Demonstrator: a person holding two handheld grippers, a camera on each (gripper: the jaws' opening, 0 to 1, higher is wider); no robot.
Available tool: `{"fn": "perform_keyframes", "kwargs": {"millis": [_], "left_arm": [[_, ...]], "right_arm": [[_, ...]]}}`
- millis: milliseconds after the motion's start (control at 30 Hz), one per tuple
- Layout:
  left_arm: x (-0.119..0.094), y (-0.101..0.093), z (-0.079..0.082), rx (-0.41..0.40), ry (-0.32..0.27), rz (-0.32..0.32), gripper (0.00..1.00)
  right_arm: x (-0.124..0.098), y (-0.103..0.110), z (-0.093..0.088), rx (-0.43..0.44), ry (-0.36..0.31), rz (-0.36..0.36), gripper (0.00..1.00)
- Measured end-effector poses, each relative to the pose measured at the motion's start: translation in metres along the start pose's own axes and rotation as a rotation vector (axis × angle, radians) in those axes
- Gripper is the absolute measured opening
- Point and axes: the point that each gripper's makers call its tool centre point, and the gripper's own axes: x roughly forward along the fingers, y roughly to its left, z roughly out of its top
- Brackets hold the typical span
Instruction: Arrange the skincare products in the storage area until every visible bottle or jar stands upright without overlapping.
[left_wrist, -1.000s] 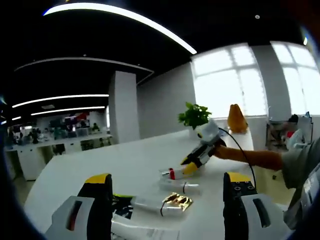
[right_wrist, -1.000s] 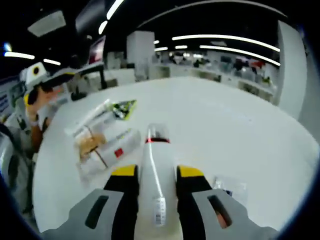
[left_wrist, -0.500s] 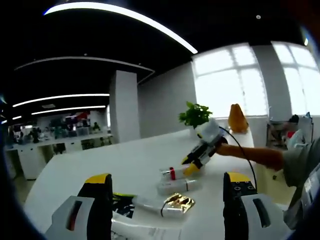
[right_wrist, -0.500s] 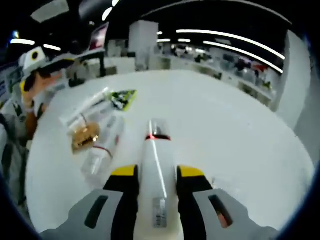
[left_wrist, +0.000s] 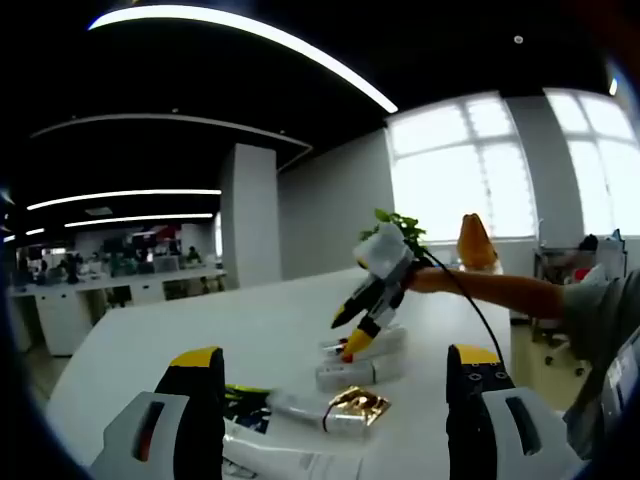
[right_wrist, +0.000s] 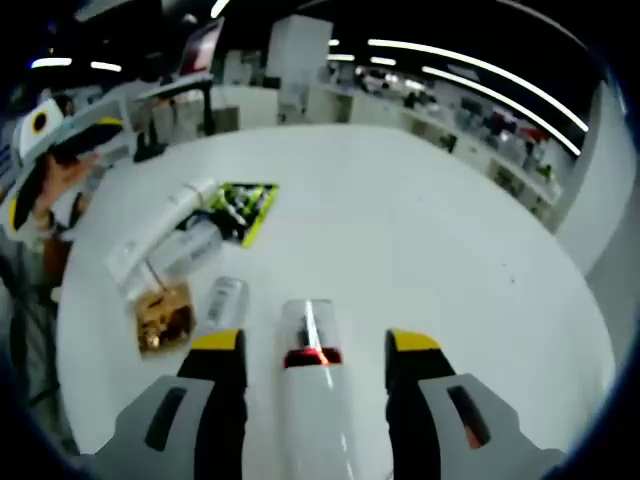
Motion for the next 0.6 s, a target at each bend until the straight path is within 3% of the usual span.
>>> {"fn": "perform_keyframes", "kwargs": {"millis": [67,133,200,300,400,600], "left_arm": [[-0.002,0.003,-0.002,-0.004,0.000,0.009,0.94],[-0.004,0.006,-0.004,-0.008,-0.001,0.017,0.94],[-0.005,0.008,-0.005,-0.012,-0.001,0.023,0.94],[-0.005,0.008,-0.007,-0.015,-0.004,0.026,0.94],[-0.006,0.006,-0.008,-0.017,-0.007,0.023,0.94],[-0.009,0.003,-0.007,-0.009,-0.012,0.026,0.94]], "right_arm": [[0.005,-0.001,-0.001,-0.019,0.028,-0.016,0.38],[0.008,0.000,-0.002,-0.030,0.049,-0.008,0.36],[0.011,0.005,-0.008,-0.041,0.113,0.016,0.31],[0.020,0.010,-0.013,-0.053,0.183,0.024,0.32],[0.028,0.016,-0.015,-0.049,0.212,0.044,0.35],[0.026,0.010,-0.014,-0.005,0.252,0.070,0.31]]}}
